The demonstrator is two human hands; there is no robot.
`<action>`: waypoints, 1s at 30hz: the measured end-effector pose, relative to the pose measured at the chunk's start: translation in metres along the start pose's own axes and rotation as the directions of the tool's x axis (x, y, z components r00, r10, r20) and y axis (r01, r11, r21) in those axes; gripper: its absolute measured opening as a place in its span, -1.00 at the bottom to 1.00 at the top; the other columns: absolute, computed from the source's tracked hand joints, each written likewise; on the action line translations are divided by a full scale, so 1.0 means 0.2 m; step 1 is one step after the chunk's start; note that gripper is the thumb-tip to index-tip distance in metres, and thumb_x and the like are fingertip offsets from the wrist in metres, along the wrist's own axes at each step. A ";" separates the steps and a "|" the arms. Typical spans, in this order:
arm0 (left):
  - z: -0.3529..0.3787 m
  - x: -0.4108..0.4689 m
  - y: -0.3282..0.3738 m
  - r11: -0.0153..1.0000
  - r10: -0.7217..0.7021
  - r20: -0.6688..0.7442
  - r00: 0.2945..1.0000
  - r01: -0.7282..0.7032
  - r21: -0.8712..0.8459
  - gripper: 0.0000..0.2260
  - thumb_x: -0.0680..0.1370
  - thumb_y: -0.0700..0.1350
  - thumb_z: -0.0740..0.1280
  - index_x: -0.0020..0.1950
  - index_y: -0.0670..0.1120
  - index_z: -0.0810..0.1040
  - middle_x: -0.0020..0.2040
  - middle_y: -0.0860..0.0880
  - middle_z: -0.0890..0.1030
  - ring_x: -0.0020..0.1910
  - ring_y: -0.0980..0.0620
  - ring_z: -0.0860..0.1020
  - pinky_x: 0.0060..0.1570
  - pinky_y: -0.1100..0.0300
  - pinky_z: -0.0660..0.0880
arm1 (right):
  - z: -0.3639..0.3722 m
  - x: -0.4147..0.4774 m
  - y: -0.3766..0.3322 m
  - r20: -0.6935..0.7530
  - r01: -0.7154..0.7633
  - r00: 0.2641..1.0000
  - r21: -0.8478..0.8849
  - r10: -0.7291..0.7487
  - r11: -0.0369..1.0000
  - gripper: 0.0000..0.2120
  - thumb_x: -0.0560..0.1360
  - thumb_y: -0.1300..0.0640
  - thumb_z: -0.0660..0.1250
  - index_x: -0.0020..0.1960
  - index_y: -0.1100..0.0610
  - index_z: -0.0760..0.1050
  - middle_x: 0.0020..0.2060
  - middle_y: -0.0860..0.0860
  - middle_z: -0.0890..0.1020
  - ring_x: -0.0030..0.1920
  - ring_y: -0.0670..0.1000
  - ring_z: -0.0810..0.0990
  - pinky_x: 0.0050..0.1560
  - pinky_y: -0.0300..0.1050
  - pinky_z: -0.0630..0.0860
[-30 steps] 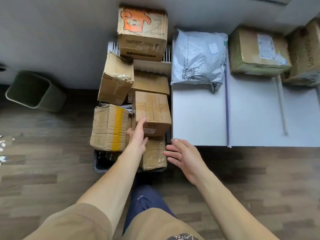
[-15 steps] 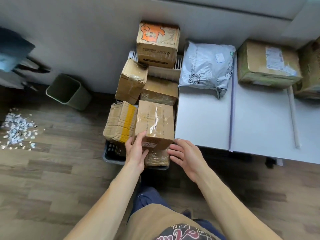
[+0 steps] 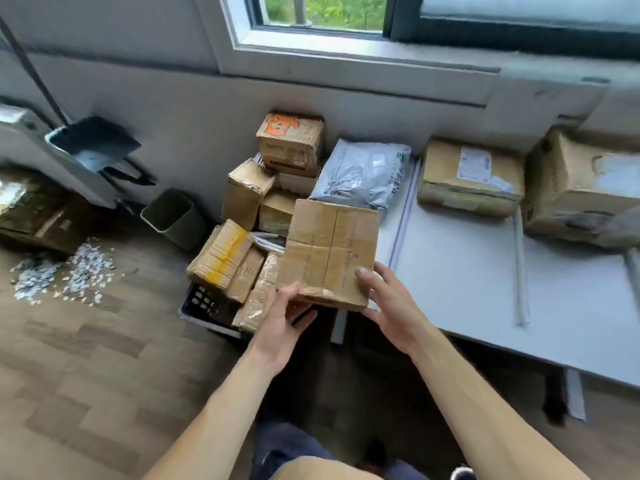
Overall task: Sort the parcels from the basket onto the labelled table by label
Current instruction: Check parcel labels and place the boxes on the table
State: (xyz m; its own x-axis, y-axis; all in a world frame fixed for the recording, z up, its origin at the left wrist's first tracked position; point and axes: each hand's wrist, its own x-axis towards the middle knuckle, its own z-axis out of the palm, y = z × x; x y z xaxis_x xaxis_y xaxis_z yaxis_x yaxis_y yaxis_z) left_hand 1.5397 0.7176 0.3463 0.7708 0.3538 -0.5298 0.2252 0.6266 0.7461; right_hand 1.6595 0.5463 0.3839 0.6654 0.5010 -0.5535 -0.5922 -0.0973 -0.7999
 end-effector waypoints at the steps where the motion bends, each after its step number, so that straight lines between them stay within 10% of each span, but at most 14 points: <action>1: 0.07 -0.02 -0.01 1.000 -0.002 0.037 0.999 0.001 0.022 -0.42 0.50 0.12 0.44 0.48 -0.03 0.49 0.32 -0.11 0.63 0.25 -0.07 0.56 0.37 -0.09 0.48 | -0.09 -0.03 -0.03 -0.005 0.020 1.000 0.001 -0.020 1.000 0.10 0.20 -0.29 0.57 0.61 -0.01 0.20 0.41 0.01 0.54 0.37 0.03 0.55 0.48 0.23 0.38; 6: 0.41 -0.11 0.03 0.986 -0.076 0.133 0.988 0.054 0.156 -0.24 0.39 0.22 0.50 0.49 -0.12 0.46 0.18 -0.07 0.56 0.16 -0.04 0.51 0.39 -0.10 0.44 | -0.41 -0.22 -0.22 0.002 0.165 0.986 -0.071 -0.165 0.984 0.08 0.22 -0.18 0.54 0.64 -0.05 0.15 0.30 0.03 0.64 0.31 0.05 0.60 0.50 0.26 0.33; 14: 0.95 -0.21 0.46 0.952 -0.136 0.390 0.911 0.011 0.306 -0.17 0.55 0.54 -0.08 0.39 0.00 0.62 0.36 -0.10 0.63 0.37 -0.14 0.58 0.43 -0.25 0.39 | -0.65 -0.55 -0.58 0.035 0.554 0.820 -0.301 -0.572 0.776 0.01 0.18 0.09 0.62 0.47 -0.30 0.18 0.37 -0.02 0.47 0.36 -0.07 0.50 0.34 -0.10 0.49; 26: 1.21 -0.42 0.77 0.954 -0.095 0.612 0.785 -0.104 0.282 -0.27 0.43 0.54 0.15 0.27 0.06 0.71 0.36 -0.15 0.62 0.29 -0.18 0.62 0.32 -0.42 0.40 | -0.76 -0.81 -0.80 0.238 0.702 0.663 -0.528 -0.710 0.478 0.06 0.22 0.18 0.55 0.53 -0.22 0.04 0.53 -0.06 0.30 0.59 -0.10 0.21 0.59 0.15 0.25; 30: 1.19 -0.41 0.75 0.960 -0.130 0.723 0.678 -0.096 0.263 -0.14 0.27 0.42 0.54 0.46 0.01 0.56 0.47 -0.20 0.51 0.44 -0.30 0.48 0.37 -0.50 0.32 | -0.75 -0.84 -0.84 0.248 0.718 0.646 -0.519 -0.722 0.464 0.01 0.26 0.20 0.53 0.52 -0.22 0.04 0.36 -0.42 0.37 0.44 -0.24 0.36 0.27 -0.10 0.56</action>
State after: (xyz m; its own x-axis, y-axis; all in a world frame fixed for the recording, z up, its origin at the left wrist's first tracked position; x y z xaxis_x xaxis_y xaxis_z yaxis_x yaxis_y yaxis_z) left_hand 1.6530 0.6181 0.5980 0.9246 -0.3435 -0.1644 0.2984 0.3852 0.8733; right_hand 1.7157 0.3494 0.5753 0.7445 0.6070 0.2779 0.4392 -0.1317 -0.8887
